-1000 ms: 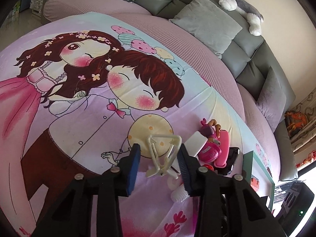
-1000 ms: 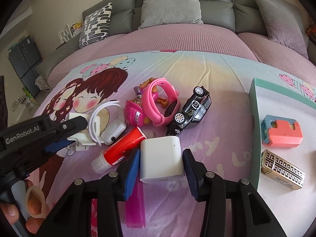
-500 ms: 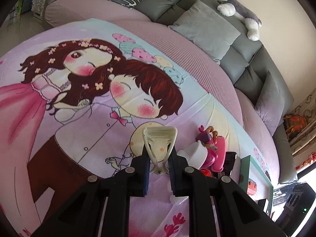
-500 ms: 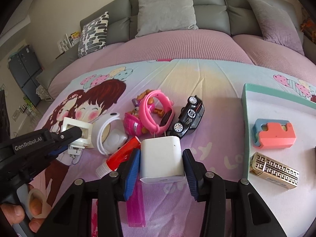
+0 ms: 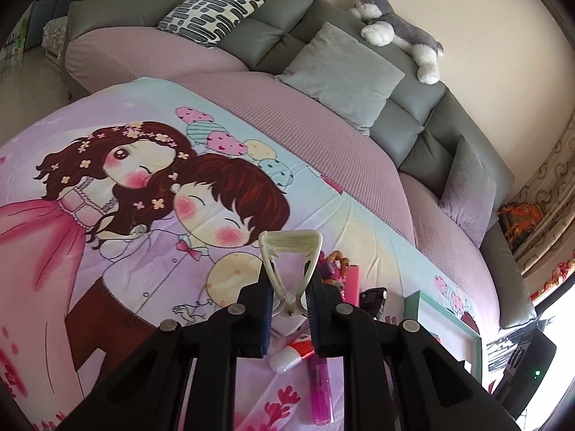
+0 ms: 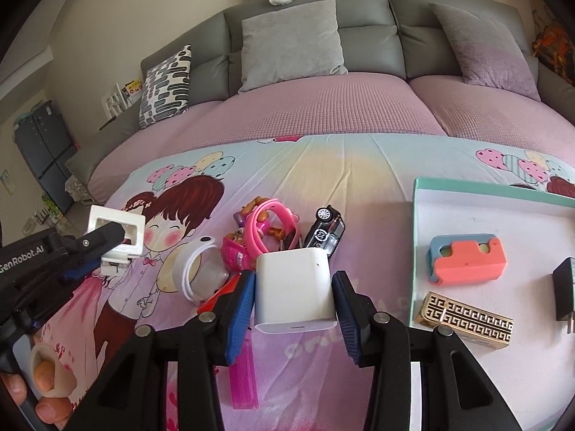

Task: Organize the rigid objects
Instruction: 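Carry the hair clip and white charger over the tray with both grippers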

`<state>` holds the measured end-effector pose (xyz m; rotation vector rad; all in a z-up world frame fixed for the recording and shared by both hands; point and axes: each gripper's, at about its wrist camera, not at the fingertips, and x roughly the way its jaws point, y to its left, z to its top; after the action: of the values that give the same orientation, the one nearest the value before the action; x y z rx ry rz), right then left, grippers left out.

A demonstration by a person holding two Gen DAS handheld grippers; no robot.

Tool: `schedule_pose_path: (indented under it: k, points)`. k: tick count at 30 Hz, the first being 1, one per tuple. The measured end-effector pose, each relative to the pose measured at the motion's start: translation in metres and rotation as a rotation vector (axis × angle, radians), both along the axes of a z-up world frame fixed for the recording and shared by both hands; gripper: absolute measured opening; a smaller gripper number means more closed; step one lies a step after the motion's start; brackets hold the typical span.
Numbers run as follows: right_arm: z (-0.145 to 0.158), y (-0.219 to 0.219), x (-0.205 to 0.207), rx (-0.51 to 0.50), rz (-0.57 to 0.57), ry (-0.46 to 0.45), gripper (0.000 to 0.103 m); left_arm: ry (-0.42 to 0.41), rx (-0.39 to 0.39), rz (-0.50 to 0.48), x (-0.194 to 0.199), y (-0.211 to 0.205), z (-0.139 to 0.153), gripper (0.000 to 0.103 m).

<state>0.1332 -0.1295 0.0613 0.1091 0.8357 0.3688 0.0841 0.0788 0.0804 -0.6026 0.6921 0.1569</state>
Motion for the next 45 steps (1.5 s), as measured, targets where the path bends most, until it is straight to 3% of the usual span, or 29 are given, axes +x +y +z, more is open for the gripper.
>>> schedule_pose_path:
  k: [12, 26, 34, 45]
  points:
    - [0.018, -0.060, 0.000, 0.026, -0.135, -0.024, 0.047, -0.018, 0.062, -0.106, 0.014, -0.049, 0.014, 0.017]
    - [0.003, -0.159, 0.005, -0.018, -0.388, 0.104, 0.047, 0.010, 0.052, -0.400, 0.037, -0.156, 0.011, 0.017]
    - [0.010, -0.180, -0.002, -0.041, -0.434, 0.097, 0.047, 0.058, 0.024, -0.511, 0.042, -0.194, -0.001, 0.017]
    - [0.008, -0.182, 0.000, -0.020, -0.433, 0.110, 0.047, 0.115, 0.039, -0.552, 0.044, -0.210, -0.011, 0.017]
